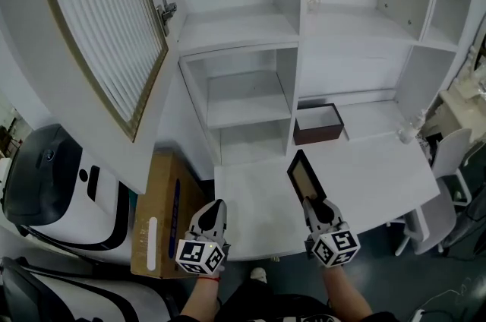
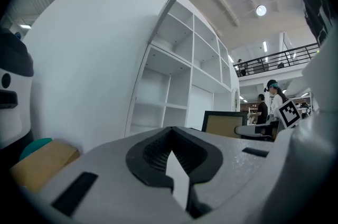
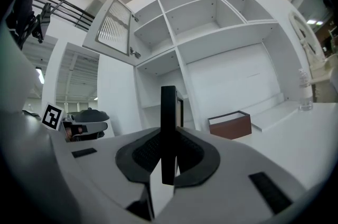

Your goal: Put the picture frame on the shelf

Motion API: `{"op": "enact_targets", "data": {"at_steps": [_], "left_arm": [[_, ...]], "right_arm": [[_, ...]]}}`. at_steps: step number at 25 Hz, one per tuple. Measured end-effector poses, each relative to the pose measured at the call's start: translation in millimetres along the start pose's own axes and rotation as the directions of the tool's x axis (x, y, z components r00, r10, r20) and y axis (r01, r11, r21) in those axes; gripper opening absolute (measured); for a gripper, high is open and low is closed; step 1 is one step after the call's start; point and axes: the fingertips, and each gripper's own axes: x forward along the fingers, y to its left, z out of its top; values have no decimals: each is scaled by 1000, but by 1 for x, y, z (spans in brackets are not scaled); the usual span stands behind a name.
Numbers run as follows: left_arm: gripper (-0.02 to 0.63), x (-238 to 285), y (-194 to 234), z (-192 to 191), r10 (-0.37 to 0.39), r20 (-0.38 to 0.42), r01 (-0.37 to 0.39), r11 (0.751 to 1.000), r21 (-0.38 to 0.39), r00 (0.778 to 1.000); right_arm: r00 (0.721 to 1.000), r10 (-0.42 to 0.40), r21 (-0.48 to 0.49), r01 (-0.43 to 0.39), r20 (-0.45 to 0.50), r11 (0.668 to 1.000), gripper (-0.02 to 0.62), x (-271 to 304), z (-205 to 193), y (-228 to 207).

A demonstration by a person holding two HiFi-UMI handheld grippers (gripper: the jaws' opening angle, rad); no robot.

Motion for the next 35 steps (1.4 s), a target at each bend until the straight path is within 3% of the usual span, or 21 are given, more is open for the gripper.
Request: {"op": "enact_targets", "data": {"at_steps": [11,23,35], "left_arm": [[3,28,34,7,-63,1,63,998,-13,998],[3,36,54,10,-45,12,46,998,-32,999],[3,65,66,24,3,36,-2,1000,-30,999]], "right_arm": [[996,-7,-23,9,88,1000,45,44,41,16],[983,58,-60,-48,174,997,44,68,91,35],[972,93,-56,-83,217,995,44,118,124,24]]}}
